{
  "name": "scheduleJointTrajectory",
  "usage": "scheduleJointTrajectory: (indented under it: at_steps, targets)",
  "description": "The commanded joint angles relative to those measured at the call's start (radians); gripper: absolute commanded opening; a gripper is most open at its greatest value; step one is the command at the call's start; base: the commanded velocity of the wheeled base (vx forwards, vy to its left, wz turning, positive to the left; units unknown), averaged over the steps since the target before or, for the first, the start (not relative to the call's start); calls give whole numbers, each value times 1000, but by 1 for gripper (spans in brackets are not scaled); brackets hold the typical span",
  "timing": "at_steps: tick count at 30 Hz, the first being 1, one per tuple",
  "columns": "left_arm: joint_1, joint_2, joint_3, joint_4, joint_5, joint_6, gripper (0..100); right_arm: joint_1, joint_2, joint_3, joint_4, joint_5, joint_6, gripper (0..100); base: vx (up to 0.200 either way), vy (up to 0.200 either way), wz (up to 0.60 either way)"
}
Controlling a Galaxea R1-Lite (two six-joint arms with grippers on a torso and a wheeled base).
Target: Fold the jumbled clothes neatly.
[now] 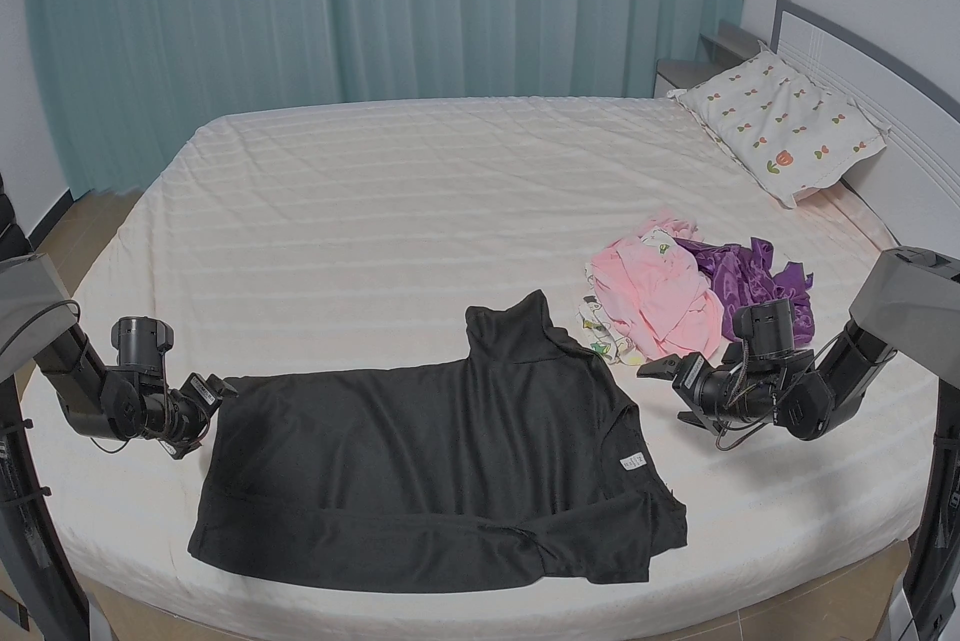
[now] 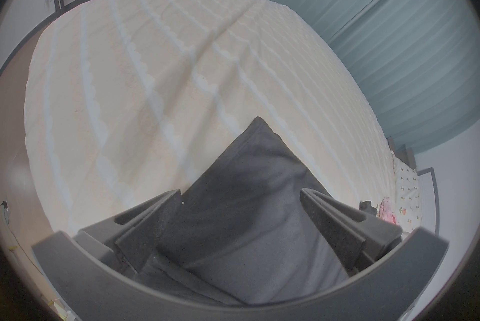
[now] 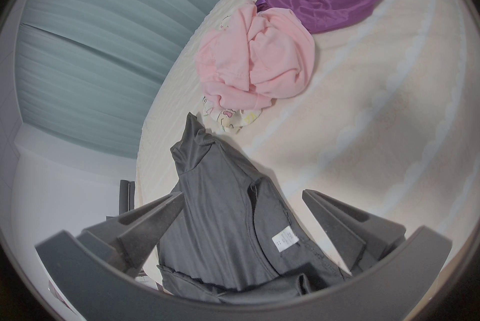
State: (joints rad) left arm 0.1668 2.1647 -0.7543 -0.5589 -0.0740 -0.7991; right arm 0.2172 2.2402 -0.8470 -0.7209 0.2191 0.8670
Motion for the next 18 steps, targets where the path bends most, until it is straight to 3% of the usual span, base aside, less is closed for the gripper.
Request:
scheduleJointTrajectory:
  at_steps: [1,5,18]
  targets:
    - [0,4,-4,5,0,0,100,1,1,0,0,0,-2,100,0,0,0]
    - [0,-8,10,4,-3,-3,100,7,1,9,0,2,-2,100,0,0,0]
    - [2,-2,10,4,-3,-3,100,8,2,8,-2,0,-2,100,0,185,0]
